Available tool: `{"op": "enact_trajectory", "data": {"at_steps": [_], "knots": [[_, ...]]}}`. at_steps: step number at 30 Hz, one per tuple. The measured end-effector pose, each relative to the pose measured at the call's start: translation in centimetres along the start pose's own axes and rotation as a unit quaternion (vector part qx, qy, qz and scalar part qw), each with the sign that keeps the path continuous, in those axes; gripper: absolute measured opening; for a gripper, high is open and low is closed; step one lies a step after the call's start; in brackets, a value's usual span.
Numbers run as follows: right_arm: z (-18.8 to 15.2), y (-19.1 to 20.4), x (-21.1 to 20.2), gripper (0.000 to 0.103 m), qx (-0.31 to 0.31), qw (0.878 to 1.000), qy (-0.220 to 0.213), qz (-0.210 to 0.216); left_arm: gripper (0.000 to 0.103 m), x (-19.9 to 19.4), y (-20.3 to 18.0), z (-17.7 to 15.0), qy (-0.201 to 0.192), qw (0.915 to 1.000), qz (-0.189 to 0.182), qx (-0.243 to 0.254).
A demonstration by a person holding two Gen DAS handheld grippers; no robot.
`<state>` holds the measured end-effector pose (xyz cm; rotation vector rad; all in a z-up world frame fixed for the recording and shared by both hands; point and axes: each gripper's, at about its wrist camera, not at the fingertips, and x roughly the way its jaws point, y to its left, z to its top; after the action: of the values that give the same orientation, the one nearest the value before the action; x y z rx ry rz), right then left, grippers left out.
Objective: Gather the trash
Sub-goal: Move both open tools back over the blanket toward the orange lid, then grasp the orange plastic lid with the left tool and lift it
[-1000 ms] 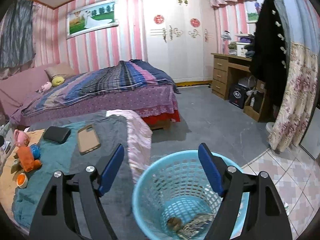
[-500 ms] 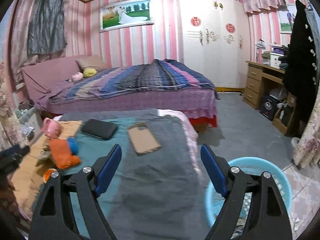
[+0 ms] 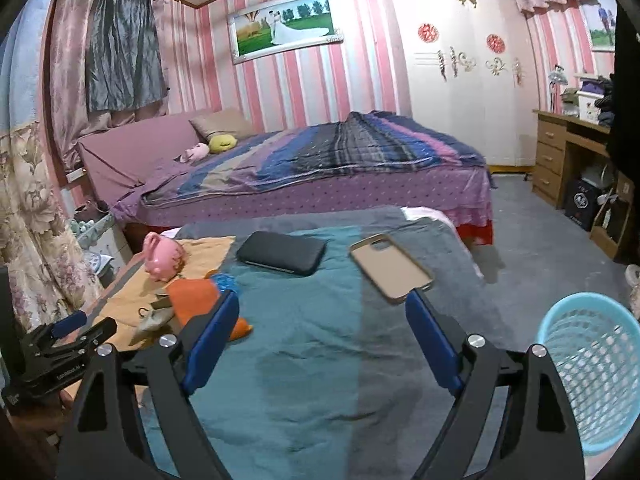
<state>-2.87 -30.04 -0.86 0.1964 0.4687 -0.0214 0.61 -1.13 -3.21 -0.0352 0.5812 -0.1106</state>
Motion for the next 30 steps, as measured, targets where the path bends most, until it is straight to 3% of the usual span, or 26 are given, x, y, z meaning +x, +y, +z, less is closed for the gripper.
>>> {"op": "enact_trajectory", "data": {"at_steps": [11, 15, 20, 27, 30], "knots": [[-0.6, 0.4, 1.2, 0.085, 0.001, 1.0, 0.015, 0.0, 0.08, 1.4, 1.2, -0.6, 0.025, 0.9996, -0.012, -0.01], [-0.9, 0.1, 1.5, 0.085, 0.004, 1.0, 0.023, 0.0, 0.08, 2.0, -0.8, -1.4, 0.043, 0.9978, -0.047, 0.019], [-0.9, 0.2, 1.8, 0.086, 0.001, 1.0, 0.026, 0.007, 0.079, 3.2, -3.1, -2.5, 0.065, 0.996, -0.04, 0.047], [-1.3, 0.5, 2.2, 0.086, -0.004, 0.999, 0.033, 0.015, 0.053, 3.8, -3.0, -2.5, 0.07, 0.995, -0.057, 0.042], [-1.4, 0.6, 2.4, 0.086, -0.003, 0.999, 0.036, 0.017, 0.045, 3.9, -3.8, -2.8, 0.071, 0.9937, -0.06, 0.063]]}}
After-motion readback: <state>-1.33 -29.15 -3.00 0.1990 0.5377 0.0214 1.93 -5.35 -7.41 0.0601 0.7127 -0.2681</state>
